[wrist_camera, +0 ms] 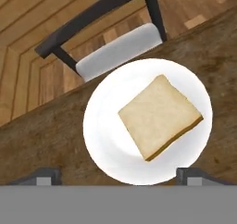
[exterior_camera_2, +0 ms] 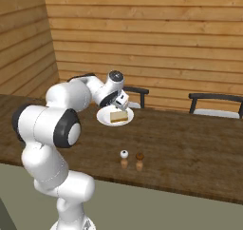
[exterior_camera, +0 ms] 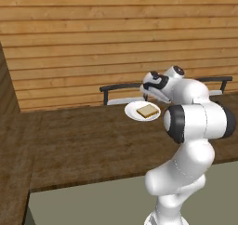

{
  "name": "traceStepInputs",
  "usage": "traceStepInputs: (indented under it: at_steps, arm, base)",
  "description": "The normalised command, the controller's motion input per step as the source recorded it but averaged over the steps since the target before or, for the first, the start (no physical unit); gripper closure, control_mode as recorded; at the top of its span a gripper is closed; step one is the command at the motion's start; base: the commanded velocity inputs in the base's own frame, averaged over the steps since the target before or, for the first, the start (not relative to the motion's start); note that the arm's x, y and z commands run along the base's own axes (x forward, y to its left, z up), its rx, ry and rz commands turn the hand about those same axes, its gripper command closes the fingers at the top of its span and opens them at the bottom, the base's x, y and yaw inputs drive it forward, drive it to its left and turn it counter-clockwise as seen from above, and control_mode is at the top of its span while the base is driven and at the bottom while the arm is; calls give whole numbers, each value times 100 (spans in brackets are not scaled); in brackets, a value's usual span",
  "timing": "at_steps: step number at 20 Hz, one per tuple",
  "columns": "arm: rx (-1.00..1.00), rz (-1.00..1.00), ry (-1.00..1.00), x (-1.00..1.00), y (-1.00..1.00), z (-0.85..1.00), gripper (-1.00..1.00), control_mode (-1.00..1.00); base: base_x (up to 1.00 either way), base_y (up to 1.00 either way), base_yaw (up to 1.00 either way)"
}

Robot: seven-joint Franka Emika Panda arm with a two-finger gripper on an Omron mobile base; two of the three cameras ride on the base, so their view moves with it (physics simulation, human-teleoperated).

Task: Start the toaster. Once the lever pops up, take the bread to the plate on the dining counter.

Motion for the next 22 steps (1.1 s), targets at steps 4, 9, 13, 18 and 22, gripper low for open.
traceStepInputs:
  at_steps: [4, 9, 13, 18, 22]
  arm:
    - [-6, -17, -21, -17, 36, 52, -100, -100]
    - [-11, -10, 0, -34, 51, 61, -100, -100]
    - [-6, 0, 17, -57, 14, 81, -100, -100]
    - [-5, 1, 29, -77, 0, 88, -100, -100]
    - [-2, 6, 29, -99, 0, 35, -100, -100]
  base:
    - [0, 0, 0]
    - [0, 0, 0]
    - [0, 0, 0]
    - [0, 0, 0]
    - [0, 0, 0]
